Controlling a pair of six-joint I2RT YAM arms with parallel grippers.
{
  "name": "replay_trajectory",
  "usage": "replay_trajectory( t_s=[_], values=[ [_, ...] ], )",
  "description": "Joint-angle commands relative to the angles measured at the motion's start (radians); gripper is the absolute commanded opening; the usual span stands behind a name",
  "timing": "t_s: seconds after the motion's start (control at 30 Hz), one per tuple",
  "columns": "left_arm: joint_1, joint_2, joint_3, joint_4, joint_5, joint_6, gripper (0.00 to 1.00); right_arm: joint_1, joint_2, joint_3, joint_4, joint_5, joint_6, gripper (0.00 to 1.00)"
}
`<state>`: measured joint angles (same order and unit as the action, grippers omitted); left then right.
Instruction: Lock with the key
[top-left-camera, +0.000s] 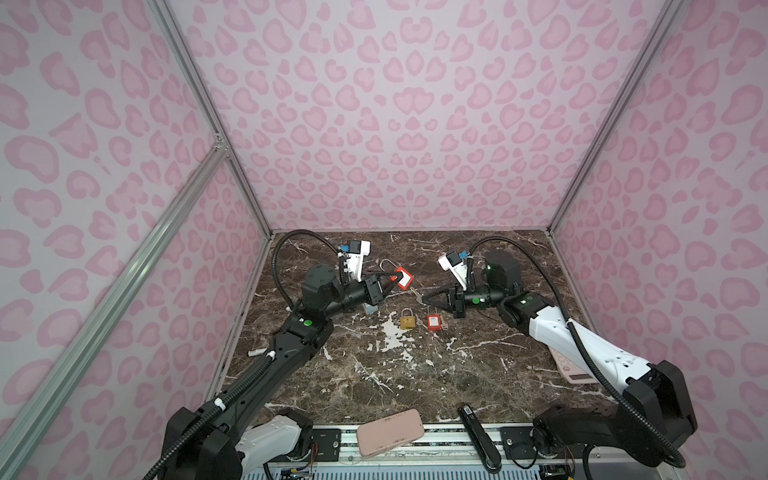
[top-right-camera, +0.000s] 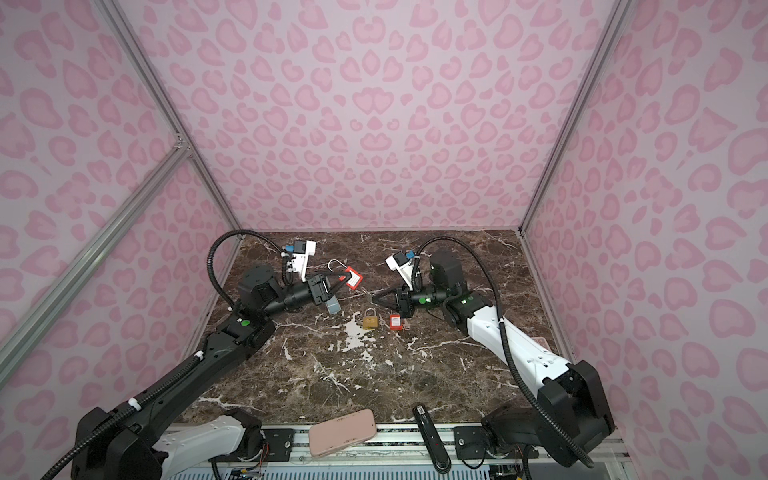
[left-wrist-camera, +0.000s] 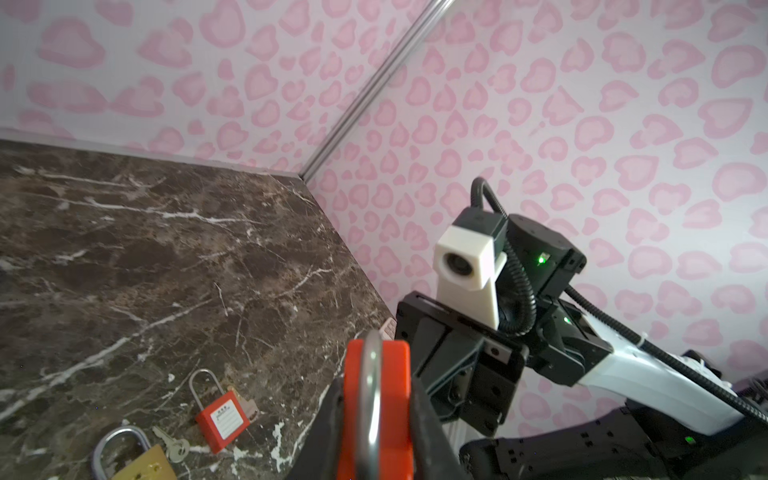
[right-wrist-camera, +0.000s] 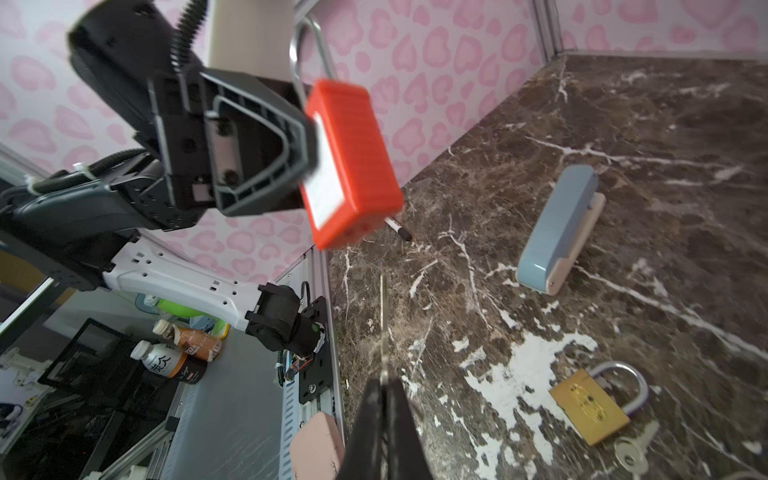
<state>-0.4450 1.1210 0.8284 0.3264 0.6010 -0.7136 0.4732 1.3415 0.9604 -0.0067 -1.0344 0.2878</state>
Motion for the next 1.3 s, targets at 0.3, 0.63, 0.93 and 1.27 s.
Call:
replay_trajectory(
  t_s=[0.3,0.63,0.93,1.27],
  values=[
    [0.002,0.004,0.019,0.041,-0.030,0.025,0.04,-0.049,-0.022,-0.029,-0.031,0.066,-0.011,0.00],
    [-0.004,0.140,0.051,-0.023,-0.002,-0.001,0.04,-0.182,-0.093,-0.109,0.032,0.238,0.071,0.00],
    [-0.131,0.399,0.189,-0.195,-0.009,0.100,0.04,-0.239,-0.145,-0.138,-0.056,0.376,0.082,0.00],
    [-0.248,0.741,0.431,-0.345,0.036,0.165,0.03,-0.441,-0.310,-0.237,-0.085,0.413,0.159,0.00]
  ],
)
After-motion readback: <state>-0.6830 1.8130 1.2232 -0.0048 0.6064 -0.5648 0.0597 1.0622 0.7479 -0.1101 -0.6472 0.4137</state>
